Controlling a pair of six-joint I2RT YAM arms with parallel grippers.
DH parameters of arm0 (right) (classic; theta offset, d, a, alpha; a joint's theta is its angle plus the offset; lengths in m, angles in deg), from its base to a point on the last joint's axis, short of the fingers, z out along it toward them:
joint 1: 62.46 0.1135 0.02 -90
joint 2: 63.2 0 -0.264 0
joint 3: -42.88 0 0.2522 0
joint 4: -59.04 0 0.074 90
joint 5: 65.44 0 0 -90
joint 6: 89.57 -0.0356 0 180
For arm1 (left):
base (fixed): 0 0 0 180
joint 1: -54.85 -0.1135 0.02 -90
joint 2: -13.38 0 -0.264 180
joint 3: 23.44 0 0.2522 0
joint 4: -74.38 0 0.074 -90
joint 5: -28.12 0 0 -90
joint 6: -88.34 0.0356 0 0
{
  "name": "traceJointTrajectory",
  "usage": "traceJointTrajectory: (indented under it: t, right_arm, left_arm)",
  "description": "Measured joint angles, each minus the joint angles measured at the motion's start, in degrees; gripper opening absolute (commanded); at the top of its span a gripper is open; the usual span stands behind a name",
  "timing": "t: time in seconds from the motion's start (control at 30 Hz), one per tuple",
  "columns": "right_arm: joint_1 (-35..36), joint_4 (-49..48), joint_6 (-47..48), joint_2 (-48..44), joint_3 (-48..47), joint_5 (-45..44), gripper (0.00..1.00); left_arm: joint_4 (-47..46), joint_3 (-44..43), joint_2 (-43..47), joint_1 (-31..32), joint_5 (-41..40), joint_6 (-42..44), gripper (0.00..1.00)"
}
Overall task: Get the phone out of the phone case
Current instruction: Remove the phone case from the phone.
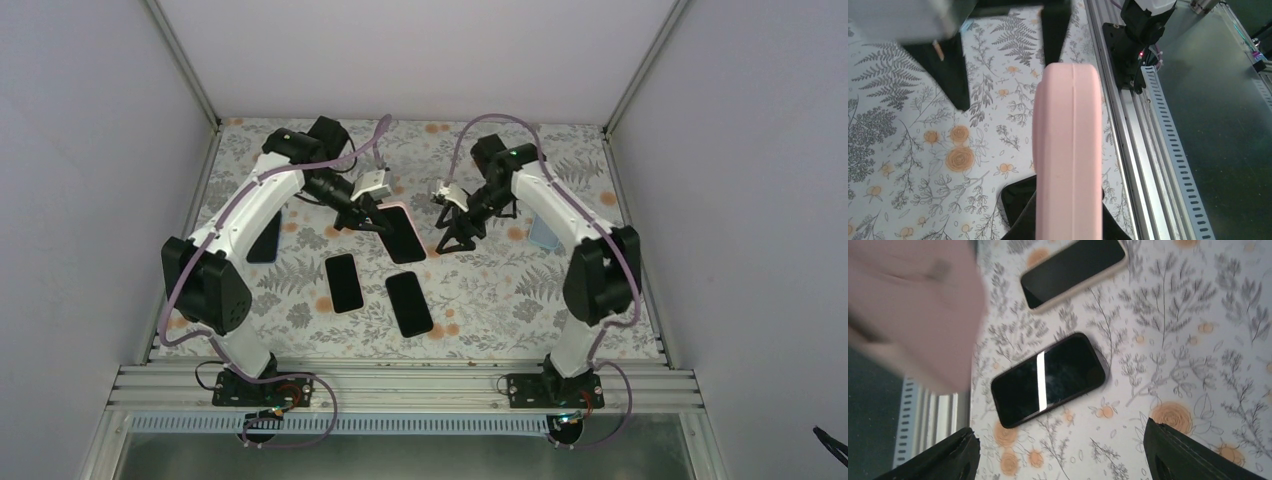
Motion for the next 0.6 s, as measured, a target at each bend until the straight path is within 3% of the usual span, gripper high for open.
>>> traceJointTrajectory:
  t: [0.2,0.6]
  right_arm:
    - [0.7,-1.9,-2.1,-8.5,2.5,2.9,0.82]
    - [3.7,-10.2,-9.1,-8.3,6.5,3.0,0.79]
  left_arm:
    - [0.0,-0.3,-1.7,0.0,-0.8,0.1,0.02]
    - [0.2,-2.4,-3.0,0.0,-0.5,0.0,0.02]
